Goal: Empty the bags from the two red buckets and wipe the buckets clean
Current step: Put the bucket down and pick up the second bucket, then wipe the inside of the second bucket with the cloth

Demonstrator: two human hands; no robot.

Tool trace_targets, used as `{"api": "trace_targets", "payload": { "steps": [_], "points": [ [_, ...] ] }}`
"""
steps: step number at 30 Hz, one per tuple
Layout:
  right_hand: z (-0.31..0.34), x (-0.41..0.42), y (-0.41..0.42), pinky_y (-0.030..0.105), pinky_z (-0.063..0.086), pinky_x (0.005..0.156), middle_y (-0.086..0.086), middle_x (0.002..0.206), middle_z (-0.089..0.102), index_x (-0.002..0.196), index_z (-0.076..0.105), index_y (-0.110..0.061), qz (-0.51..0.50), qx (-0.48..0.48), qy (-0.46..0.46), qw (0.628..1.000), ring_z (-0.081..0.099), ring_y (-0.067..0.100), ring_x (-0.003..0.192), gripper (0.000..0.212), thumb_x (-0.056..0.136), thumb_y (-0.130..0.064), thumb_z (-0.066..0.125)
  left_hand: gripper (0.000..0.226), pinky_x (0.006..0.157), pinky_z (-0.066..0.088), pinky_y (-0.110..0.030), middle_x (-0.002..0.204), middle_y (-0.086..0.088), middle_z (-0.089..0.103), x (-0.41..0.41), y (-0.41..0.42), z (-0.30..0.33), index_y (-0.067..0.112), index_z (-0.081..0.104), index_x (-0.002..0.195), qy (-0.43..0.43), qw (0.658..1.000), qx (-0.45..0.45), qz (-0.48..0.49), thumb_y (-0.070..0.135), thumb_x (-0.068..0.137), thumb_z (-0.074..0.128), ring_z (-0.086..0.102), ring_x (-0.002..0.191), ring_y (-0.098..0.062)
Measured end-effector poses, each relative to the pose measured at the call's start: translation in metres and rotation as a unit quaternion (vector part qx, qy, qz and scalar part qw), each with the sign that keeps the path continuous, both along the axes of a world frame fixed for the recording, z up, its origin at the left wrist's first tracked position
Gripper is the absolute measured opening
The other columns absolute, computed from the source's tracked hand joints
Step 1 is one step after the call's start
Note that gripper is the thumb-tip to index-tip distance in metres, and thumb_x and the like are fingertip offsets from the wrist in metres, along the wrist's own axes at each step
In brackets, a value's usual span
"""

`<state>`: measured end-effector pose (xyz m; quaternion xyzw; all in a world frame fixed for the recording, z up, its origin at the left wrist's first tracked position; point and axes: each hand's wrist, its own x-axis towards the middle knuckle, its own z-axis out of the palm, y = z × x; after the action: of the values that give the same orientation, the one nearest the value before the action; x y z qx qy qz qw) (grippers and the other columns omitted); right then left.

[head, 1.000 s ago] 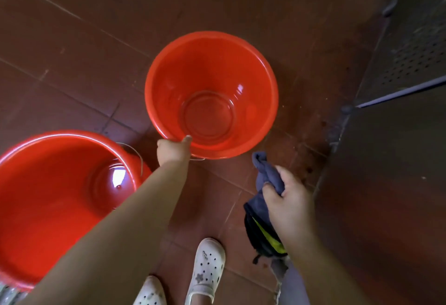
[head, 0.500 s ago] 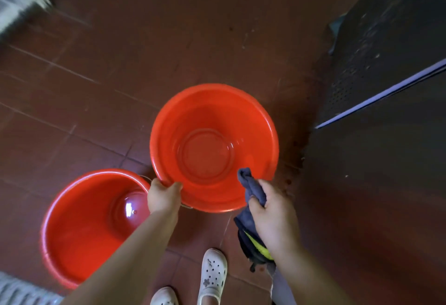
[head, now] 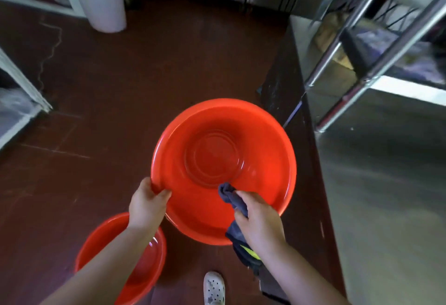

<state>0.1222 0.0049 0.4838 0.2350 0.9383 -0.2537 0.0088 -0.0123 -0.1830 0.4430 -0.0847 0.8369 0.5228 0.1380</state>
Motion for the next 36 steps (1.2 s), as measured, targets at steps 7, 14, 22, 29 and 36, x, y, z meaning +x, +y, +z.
{"api": "trace_targets", "payload": {
  "steps": [7,14,22,29,36],
  "points": [
    [0.097,0.097,-0.003,0.031,0.045,0.085,-0.007,0.124,0.058,0.131,0.052,-0.03,-0.057,0.055,0.04,0.996,0.058,0.018,0.108,0.043,0.088,-0.027,0.057,0.02,0.076,0.056,-0.051,0.084,-0.004,0.066,0.048,0.011,0.099,0.03,0.055,0.084,0.033,0.992,0.055,-0.104,0.015,0.079,0.067,0.066,0.077,-0.025],
    [0.151,0.196,0.026,0.035,0.047,0.075,-0.007,0.113,0.062,0.122,0.058,-0.033,-0.159,0.096,0.084,0.979,0.061,0.021,0.097,0.042,0.082,-0.019,0.059,0.016,0.077,0.054,-0.053,0.082,-0.004,0.065,0.099,0.075,0.159,0.031,0.054,0.082,0.099,0.969,0.093,-0.204,0.02,0.076,0.064,0.064,0.077,-0.027],
    [0.151,0.276,0.088,0.032,0.045,0.076,-0.013,0.116,0.059,0.122,0.055,-0.038,-0.192,0.101,0.062,0.974,0.058,0.016,0.101,0.041,0.083,-0.025,0.057,0.011,0.065,0.051,-0.04,0.071,-0.003,0.061,0.163,0.183,0.177,0.019,0.051,0.078,0.155,0.95,0.053,-0.265,0.02,0.08,0.062,0.059,0.067,-0.022],
    [0.127,0.327,0.181,0.033,0.044,0.079,-0.008,0.117,0.06,0.122,0.057,-0.031,-0.159,0.063,0.06,0.983,0.058,0.018,0.104,0.038,0.086,-0.02,0.056,0.019,0.057,0.043,-0.034,0.067,0.001,0.057,0.218,0.273,0.169,0.019,0.044,0.074,0.214,0.937,0.003,-0.275,0.022,0.082,0.061,0.056,0.064,-0.017],
    [0.091,0.326,0.252,0.035,0.044,0.079,-0.007,0.121,0.057,0.124,0.055,-0.035,-0.069,0.065,0.034,0.995,0.056,0.02,0.108,0.041,0.086,-0.02,0.054,0.017,0.053,0.039,-0.026,0.066,0.006,0.056,0.247,0.321,0.151,0.02,0.048,0.084,0.238,0.934,-0.023,-0.265,0.026,0.084,0.063,0.054,0.062,-0.008]
  ]
}}
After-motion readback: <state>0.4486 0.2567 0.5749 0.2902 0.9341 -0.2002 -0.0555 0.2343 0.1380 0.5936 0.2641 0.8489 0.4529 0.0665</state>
